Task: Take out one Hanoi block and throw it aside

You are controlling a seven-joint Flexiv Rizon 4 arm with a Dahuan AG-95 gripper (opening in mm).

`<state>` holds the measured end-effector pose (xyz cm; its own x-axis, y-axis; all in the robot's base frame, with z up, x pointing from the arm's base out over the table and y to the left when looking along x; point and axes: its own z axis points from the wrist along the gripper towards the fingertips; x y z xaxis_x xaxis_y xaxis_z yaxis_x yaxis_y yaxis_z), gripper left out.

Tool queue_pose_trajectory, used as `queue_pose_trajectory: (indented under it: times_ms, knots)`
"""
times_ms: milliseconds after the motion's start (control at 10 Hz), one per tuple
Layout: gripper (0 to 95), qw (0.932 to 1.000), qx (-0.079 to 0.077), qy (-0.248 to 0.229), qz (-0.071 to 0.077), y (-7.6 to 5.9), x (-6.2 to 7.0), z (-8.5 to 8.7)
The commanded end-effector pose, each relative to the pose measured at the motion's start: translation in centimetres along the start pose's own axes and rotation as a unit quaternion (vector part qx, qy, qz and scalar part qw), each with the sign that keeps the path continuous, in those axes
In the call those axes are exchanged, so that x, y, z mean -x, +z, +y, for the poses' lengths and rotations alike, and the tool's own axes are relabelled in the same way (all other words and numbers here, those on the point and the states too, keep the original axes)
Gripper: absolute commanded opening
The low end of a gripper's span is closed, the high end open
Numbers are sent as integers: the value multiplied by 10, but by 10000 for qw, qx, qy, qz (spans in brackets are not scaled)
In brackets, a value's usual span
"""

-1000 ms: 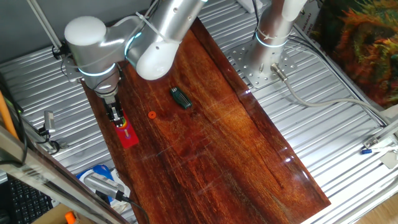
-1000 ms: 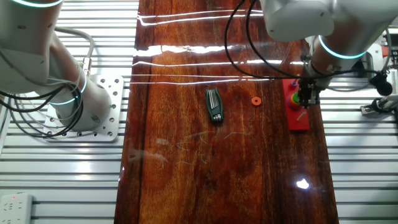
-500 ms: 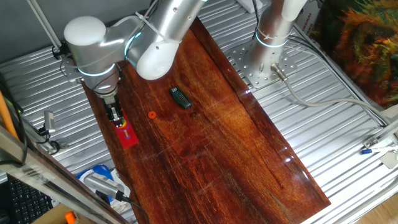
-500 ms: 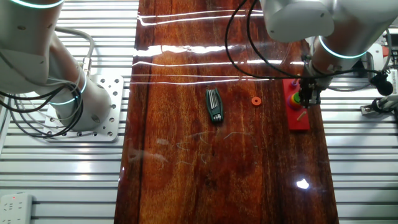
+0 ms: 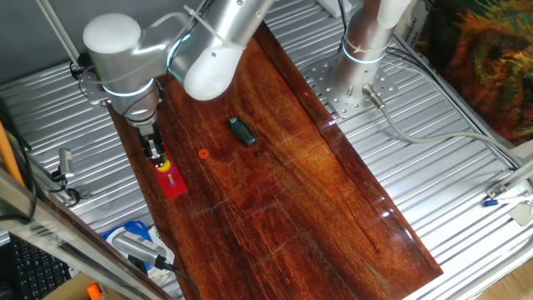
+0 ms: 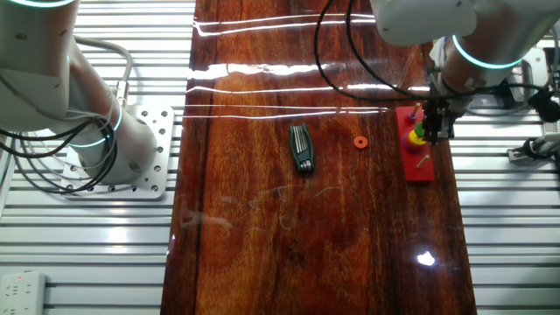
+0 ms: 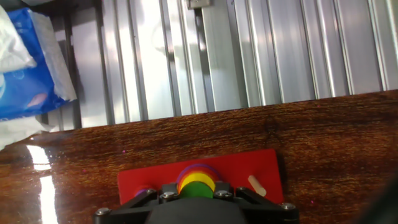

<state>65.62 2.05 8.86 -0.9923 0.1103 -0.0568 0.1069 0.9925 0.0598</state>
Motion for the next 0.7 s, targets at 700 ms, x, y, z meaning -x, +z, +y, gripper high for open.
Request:
queue_pose_trajectory:
  times_ms: [700]
  knots:
    - [190,9991,-32,-401,101,-24,-18,-38]
